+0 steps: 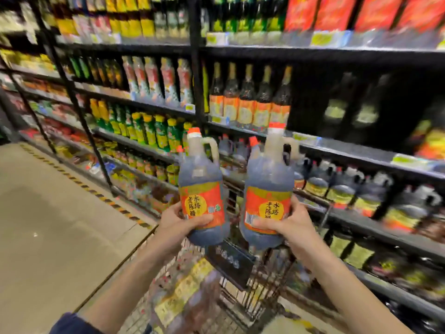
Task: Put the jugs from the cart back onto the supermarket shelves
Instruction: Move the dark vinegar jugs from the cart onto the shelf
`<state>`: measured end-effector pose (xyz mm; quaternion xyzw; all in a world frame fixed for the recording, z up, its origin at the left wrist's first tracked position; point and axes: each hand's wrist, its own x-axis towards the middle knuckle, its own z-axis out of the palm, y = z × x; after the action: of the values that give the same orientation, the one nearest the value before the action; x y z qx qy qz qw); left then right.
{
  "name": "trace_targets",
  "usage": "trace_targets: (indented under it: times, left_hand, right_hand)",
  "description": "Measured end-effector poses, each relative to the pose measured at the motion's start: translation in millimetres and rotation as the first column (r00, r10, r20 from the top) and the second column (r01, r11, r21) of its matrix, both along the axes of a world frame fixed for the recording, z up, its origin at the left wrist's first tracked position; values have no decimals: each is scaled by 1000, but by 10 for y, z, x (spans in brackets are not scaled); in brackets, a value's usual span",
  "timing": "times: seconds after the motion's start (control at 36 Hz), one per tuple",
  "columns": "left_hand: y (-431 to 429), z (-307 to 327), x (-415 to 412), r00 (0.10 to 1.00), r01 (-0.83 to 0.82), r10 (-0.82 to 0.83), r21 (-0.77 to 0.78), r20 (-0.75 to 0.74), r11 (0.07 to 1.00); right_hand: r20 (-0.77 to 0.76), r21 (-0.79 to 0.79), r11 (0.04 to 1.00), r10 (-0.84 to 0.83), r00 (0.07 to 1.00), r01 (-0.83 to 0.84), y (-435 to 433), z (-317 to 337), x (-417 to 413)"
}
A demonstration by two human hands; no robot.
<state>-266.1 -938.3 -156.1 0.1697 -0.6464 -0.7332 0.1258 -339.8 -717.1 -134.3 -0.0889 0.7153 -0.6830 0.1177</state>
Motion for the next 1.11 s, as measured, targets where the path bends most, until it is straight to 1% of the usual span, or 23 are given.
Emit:
trace_targets:
  times: [0.11, 0.25, 0.36, 0.47, 0.61, 0.78, 0.83, 0.92, 1.0, 1.11]
  left_hand:
    - [423, 153, -403, 994, 104, -104, -5, -25, 995]
    - [1035, 320, -846, 975, 206, -211, -64, -71, 976]
    - [1560, 449, -1154, 959, 265, -267, -29, -97, 964]
    - [2092, 544, -1437, 948, 292, -287, 10, -136, 957]
    - [2682, 632, -1718, 929, 325, -310, 45, -204, 945]
    - [3153, 668, -2044, 925, 319, -288, 94, -246, 943]
    - [3292, 701, -2141, 920, 328, -295, 95, -257, 940]
    - [3434, 769, -2281, 915, 325, -296, 66, -274, 943]
    - [3534, 837, -2405, 907, 326, -310, 10, -284, 945]
    - [3644, 893, -2599, 879, 319, -324, -75, -349, 945]
  right_hand:
    - [-65, -18, 993, -120, 991, 119, 486, 149, -158]
    - [-112, -61, 969, -246, 963, 241, 1091, 301, -338]
    - [-137, -80, 950, -310, 941, 301, 1618, 375, -498]
    - [-166, -94, 927, -374, 912, 363, 2134, 428, -678]
    - [-193, -130, 909, -414, 889, 395, 2721, 485, -877]
    - [-223, -134, 897, -441, 869, 421, 3205, 539, -989]
    - [-232, -132, 879, -477, 848, 458, 3324, 546, -1046]
    - [-239, -145, 852, -523, 818, 503, 3457, 568, -1147]
    - [-238, -153, 844, -537, 809, 515, 3566, 592, -1253]
    - [-251, -172, 827, -562, 788, 535, 3643, 607, -1432]
